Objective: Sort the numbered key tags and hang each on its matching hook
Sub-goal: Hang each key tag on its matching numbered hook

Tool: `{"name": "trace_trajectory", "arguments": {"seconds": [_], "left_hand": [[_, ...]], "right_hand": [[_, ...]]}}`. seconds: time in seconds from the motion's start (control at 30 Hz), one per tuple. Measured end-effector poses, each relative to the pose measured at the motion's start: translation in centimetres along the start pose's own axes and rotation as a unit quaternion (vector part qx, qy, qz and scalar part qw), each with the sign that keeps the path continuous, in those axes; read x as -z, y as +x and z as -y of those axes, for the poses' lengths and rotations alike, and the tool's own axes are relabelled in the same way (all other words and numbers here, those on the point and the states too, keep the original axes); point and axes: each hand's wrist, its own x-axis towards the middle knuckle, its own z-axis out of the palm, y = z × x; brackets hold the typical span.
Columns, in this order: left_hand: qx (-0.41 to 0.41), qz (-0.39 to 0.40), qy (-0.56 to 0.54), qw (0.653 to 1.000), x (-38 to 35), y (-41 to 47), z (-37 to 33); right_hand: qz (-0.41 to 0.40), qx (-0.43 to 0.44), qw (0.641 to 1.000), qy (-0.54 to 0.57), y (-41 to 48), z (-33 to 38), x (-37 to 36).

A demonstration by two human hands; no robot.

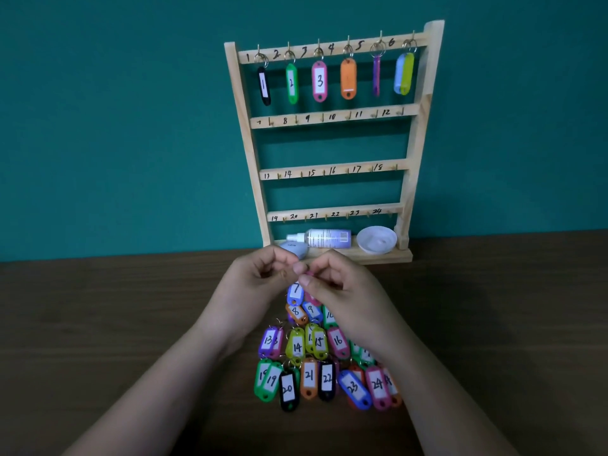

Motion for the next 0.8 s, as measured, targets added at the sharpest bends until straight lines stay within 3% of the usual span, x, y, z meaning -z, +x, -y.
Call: {"name": "trace_trajectory", "arguments": {"seconds": [0.17, 0.57, 0.8], "left_hand": [[0.028, 0.022, -0.055, 0.998, 0.2, -0.1, -0.4], [0.003, 0.013, 0.039, 0.999, -0.6, 0.9, -3.6], [-0.009, 0.057, 0.091, 0.994, -1.3, 1.3, -4.2]], "right_hand": [[-0.025, 0.017, 1.0, -0.002, 0.0, 0.2, 0.3], [-0.03, 0.043, 0.998, 0.028, -0.1, 0.9, 2.0], [-0.035, 0.033, 0.999, 0.009, -0.3, 0.4, 3.4]]}}
